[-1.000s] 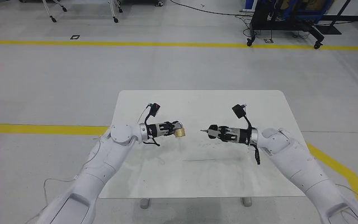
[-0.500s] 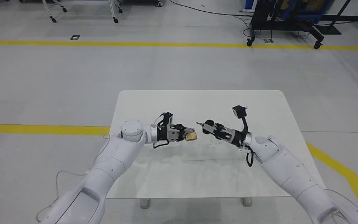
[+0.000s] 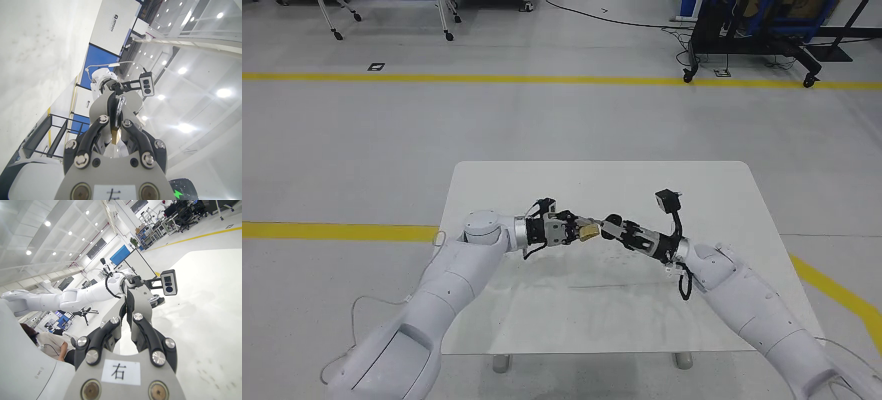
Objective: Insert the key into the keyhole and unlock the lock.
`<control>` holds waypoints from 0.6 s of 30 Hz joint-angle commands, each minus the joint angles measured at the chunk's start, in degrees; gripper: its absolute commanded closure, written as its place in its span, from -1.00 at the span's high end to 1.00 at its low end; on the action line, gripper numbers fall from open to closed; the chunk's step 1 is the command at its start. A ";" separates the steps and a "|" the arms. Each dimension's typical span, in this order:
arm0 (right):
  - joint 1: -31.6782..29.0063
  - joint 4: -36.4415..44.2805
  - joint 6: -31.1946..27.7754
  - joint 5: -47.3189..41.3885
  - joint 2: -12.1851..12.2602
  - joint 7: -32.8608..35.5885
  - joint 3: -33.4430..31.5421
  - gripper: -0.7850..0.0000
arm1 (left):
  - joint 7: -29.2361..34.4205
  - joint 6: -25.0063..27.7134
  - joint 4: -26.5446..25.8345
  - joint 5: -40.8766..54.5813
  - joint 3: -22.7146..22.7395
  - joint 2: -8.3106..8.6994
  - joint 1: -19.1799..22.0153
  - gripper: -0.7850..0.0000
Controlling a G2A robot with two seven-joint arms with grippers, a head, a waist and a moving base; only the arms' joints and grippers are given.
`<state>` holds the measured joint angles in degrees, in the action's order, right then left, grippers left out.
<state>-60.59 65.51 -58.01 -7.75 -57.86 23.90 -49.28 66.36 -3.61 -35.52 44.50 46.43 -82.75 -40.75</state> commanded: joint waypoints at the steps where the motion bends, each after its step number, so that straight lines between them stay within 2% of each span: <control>1: -0.93 1.62 0.01 0.75 0.95 1.44 -2.61 -1.00 | 0.00 0.99 1.47 0.88 0.94 0.04 0.47 -1.00; 14: -1.12 1.89 0.01 1.35 1.15 1.76 -3.12 -1.00 | 0.04 1.44 2.10 1.19 1.41 0.10 0.68 -1.00; 18: -3.19 6.41 7.63 -13.24 1.19 7.16 -1.83 -1.00 | -5.43 -0.53 -0.38 0.57 1.20 -0.22 -0.20 -1.00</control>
<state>-63.41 70.91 -53.14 -12.80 -56.88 28.55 -50.87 63.34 -3.18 -35.08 44.79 47.57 -82.83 -40.74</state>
